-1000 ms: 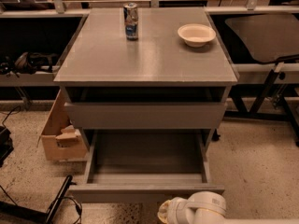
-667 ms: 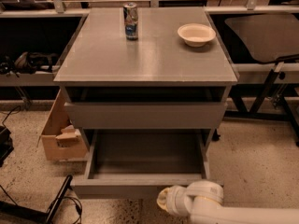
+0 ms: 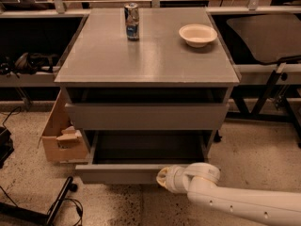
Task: Close middle drawer
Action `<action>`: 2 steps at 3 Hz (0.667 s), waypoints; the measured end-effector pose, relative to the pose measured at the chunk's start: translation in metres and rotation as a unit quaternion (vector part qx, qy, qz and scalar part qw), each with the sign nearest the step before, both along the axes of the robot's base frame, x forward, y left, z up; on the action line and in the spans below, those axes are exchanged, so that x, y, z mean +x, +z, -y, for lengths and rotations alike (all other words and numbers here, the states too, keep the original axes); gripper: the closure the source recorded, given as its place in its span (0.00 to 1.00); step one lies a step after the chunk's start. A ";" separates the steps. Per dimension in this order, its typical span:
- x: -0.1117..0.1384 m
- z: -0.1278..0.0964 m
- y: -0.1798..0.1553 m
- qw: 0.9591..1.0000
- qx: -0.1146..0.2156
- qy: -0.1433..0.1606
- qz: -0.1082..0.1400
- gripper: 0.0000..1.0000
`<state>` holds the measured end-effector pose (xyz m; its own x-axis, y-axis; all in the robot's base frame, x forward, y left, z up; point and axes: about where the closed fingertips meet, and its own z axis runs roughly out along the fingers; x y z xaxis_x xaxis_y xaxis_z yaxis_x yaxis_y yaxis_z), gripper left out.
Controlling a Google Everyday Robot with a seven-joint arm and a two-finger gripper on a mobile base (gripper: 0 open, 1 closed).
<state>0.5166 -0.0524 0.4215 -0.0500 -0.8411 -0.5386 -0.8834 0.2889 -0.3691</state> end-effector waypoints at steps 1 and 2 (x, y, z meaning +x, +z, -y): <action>0.028 0.003 0.005 1.000 0.004 -0.007 0.020 1.00; 0.079 0.014 0.011 0.999 0.012 -0.026 0.045 1.00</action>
Offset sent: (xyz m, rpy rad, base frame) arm 0.1392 -0.0347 0.0224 0.0445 -0.1679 -0.0935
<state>0.5955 -0.0667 0.4328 -0.0438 -0.8259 -0.5622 -0.8307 0.3427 -0.4388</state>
